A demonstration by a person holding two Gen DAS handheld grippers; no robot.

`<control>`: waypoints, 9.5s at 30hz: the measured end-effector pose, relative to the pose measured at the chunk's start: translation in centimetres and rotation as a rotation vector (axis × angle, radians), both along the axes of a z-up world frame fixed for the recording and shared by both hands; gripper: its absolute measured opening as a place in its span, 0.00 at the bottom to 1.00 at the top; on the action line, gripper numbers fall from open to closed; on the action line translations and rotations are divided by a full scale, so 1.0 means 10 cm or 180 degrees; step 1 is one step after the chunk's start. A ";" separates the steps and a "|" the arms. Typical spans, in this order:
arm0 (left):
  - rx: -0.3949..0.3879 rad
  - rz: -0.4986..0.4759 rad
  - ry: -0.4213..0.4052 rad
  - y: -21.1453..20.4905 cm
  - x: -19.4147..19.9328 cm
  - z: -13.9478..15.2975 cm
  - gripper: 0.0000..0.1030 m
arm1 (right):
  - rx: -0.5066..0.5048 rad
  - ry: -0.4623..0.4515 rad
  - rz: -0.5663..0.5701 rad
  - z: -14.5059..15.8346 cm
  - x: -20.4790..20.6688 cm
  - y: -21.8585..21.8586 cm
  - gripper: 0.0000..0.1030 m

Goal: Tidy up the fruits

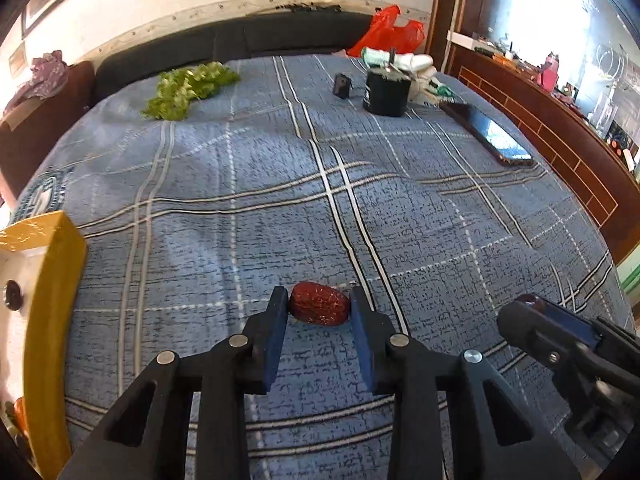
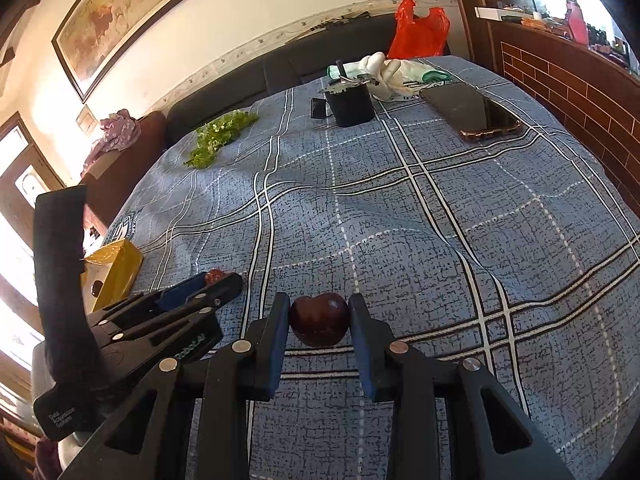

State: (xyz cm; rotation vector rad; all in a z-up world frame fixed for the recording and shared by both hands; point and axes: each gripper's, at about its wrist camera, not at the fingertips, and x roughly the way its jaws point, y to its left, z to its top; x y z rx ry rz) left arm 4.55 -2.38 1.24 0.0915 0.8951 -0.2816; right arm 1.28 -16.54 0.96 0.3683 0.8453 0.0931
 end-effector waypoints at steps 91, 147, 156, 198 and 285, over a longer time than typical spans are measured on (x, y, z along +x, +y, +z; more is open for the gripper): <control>0.0396 0.1981 -0.1013 2.14 -2.01 1.14 0.88 | -0.0277 -0.0474 0.1486 0.67 -0.62 1.97 0.61; 0.0603 0.3496 -0.1482 2.67 -3.69 2.00 0.92 | -0.0741 -0.1042 0.1178 0.28 -0.40 1.80 0.79; 0.0463 0.2814 -0.1152 2.56 -2.66 1.49 0.92 | -0.0761 -0.1155 0.1273 0.36 -0.49 1.85 0.81; 0.0174 0.2199 -0.0510 2.50 -2.02 0.61 0.92 | -0.0720 -0.0656 0.1603 0.38 -0.85 2.36 0.85; 0.0026 0.2571 -0.0902 2.37 -2.60 0.90 1.00 | -0.0961 -0.0789 0.1689 0.42 -1.31 2.37 0.90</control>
